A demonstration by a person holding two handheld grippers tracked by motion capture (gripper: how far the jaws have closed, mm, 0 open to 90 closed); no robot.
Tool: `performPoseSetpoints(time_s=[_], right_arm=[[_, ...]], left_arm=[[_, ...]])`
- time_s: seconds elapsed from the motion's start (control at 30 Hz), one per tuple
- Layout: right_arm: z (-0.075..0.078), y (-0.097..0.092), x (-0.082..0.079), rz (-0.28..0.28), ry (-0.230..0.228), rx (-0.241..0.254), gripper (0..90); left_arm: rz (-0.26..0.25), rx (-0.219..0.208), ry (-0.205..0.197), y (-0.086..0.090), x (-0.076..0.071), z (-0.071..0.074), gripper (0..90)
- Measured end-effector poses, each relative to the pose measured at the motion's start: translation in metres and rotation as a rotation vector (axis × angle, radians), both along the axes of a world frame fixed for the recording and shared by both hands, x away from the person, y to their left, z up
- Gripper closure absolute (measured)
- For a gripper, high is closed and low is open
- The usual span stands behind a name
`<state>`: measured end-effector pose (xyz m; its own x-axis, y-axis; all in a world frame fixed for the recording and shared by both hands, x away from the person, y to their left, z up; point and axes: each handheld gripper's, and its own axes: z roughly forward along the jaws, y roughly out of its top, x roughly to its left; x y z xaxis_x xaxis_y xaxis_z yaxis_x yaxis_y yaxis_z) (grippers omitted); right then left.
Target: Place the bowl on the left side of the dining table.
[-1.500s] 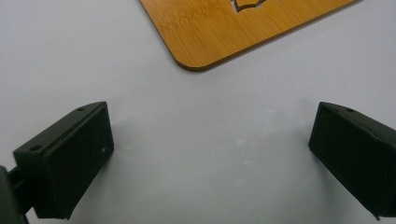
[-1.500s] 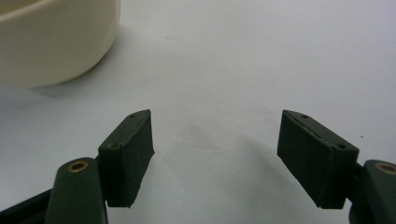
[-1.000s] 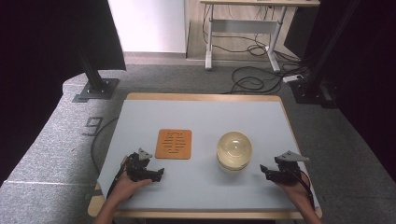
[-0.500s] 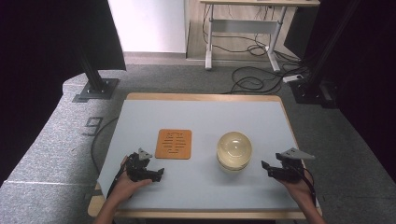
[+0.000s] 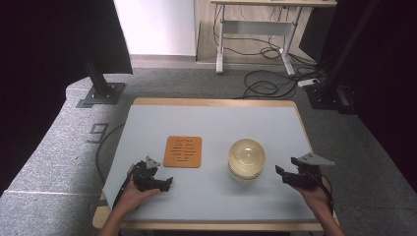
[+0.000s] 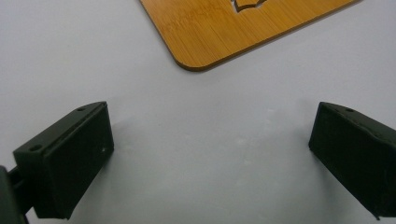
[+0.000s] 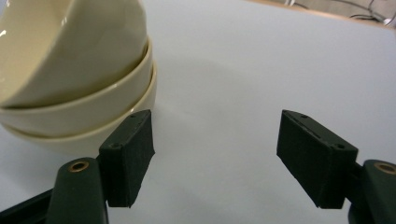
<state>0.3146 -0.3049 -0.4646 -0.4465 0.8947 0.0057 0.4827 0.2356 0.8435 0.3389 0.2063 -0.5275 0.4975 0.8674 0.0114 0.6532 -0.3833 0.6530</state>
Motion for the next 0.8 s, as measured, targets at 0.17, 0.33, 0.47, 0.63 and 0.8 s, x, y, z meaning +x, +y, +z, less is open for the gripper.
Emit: performPoseSetpoints(time_s=[0.17, 0.33, 0.47, 0.63, 0.8], right_arm=[[0.012, 0.005, 0.001, 0.008, -0.013, 0.001, 27.6], [0.014, 0.01, 0.004, 0.0, -0.003, -0.006, 28.4], [0.017, 0.014, 0.007, -0.002, -0.003, 0.014, 28.7], [0.025, 0.018, 0.009, 0.021, -0.007, 0.039, 29.2], [0.033, 0.024, 0.011, 0.027, -0.024, 0.043, 29.8]], left_arm=[[0.0, -0.001, 0.003, 0.0, 0.0, 0.0, 0.1], [0.0, 0.0, 0.001, 0.0, 0.0, 0.0, 0.1], [0.0, 0.0, 0.001, 0.0, 0.0, 0.0, 0.1], [0.0, 0.0, 0.002, 0.0, 0.0, 0.0, 0.1], [0.0, 0.0, 0.001, 0.0, 0.0, 0.0, 0.1]])
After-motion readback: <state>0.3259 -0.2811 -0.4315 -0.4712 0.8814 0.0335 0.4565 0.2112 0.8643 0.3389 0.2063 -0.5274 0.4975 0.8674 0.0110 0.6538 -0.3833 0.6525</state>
